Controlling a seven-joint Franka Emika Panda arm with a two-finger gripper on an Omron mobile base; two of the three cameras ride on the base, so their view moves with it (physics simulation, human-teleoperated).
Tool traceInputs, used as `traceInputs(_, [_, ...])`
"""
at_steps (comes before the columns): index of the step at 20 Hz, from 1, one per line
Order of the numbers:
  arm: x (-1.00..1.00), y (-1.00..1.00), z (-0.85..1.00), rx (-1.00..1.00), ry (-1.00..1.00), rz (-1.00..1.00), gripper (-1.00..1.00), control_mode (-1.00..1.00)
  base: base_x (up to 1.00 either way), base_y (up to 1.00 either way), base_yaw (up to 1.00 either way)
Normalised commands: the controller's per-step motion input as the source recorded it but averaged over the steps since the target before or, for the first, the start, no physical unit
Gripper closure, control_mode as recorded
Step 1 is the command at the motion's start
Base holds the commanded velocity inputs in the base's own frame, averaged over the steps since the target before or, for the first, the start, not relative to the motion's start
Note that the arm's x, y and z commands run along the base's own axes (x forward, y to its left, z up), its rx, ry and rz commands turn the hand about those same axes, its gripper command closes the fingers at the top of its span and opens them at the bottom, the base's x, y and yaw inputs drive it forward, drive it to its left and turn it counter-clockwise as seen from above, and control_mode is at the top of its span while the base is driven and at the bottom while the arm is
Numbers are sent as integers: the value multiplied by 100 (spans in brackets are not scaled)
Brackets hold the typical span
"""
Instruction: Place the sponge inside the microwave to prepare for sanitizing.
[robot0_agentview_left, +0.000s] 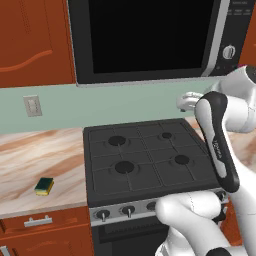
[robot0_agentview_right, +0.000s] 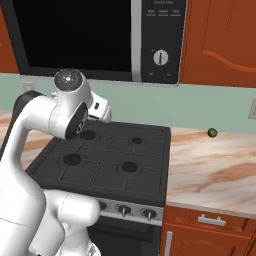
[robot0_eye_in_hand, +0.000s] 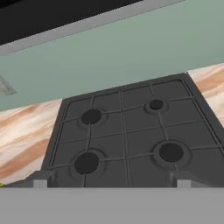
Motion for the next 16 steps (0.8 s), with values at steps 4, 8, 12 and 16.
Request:
traceInputs(4, [-7,-29,55,0,-2,-12,-100,-100,0,0,0])
traceInputs(8, [-2,-35,52,-6,-6,-4,-100,-100,0,0,0])
traceInputs(12, [-1,-39,47,-10,-6,-1,-100,-100,0,0,0])
traceInputs(16, [0,-34,37,-12,-16,0,-100,-100,0,0,0])
